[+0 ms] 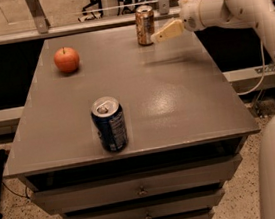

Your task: Move orange can near pepsi can

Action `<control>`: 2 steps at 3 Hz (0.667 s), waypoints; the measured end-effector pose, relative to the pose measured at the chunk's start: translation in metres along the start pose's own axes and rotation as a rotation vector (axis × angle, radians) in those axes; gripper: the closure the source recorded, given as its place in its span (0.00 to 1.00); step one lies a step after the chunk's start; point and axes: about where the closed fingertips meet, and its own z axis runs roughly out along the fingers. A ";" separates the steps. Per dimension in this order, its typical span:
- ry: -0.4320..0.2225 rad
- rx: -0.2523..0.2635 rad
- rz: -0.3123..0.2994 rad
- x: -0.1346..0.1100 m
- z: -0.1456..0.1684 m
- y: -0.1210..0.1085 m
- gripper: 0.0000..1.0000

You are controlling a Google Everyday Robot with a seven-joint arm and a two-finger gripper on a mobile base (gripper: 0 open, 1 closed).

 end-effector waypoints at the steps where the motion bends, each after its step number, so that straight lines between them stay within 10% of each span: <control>1: -0.009 0.016 0.028 0.003 0.029 -0.009 0.00; 2: -0.014 0.020 0.063 0.009 0.053 -0.014 0.00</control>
Offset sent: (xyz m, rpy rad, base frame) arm 0.0714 0.0257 -0.0321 0.0813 0.0405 -0.0641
